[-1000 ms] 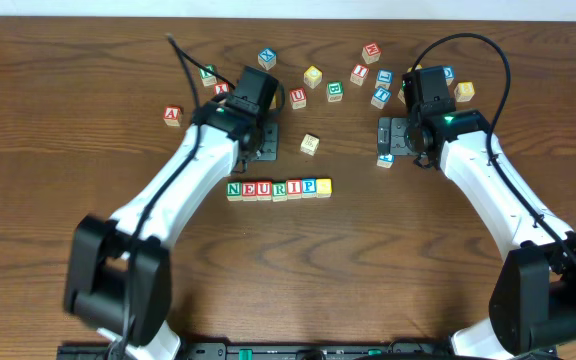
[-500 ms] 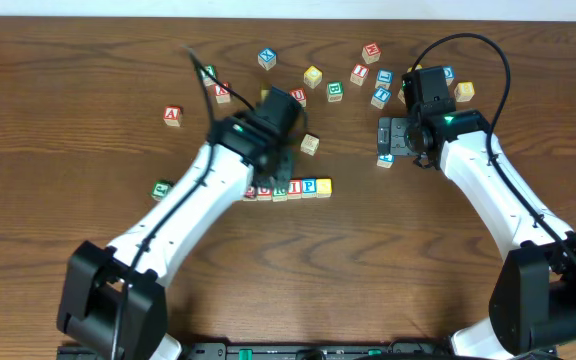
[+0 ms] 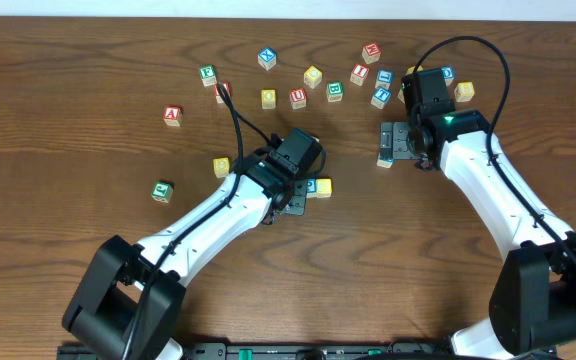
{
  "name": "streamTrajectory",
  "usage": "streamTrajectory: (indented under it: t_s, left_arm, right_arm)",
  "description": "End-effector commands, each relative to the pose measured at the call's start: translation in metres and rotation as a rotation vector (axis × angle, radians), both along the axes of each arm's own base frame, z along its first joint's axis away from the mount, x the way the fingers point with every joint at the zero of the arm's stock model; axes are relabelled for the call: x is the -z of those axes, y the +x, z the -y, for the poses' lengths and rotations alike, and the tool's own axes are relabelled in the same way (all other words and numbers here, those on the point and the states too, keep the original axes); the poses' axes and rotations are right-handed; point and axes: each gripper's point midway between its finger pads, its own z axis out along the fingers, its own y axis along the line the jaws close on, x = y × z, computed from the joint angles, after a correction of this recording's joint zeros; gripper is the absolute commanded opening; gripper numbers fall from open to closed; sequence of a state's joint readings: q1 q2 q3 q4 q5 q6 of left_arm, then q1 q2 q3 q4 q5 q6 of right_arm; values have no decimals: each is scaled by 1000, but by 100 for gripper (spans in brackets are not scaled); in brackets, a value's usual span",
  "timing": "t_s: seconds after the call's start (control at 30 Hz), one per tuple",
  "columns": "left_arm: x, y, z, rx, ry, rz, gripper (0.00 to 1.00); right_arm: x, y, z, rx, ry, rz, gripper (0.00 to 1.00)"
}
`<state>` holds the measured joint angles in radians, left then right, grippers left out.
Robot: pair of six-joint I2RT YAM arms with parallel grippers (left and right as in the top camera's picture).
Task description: Spell out NEURIPS
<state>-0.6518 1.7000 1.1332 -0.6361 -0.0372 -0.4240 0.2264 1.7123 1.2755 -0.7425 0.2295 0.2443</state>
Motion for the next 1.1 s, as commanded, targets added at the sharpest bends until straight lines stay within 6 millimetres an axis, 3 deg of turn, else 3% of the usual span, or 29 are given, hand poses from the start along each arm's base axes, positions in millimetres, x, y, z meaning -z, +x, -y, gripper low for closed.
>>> streamTrajectory:
  t_s: [0.0,0.37,0.83,1.07]
  left_arm:
    - [7,-2,-7,-26,24,3,7]
    - [26,-14,-16,-49,35,-22,7]
    - [28,-11,-13,-48,21,-4,7]
    - [41,-15,-17,-50,21,-3,8]
  right_arm:
    - [-8,6,5,16,-19,23,99]
    - [-7,5,5,16,-19,21,99]
    - [-7,5,3,14,-11,21,99]
    - [-7,5,4,14,-12,20,99]
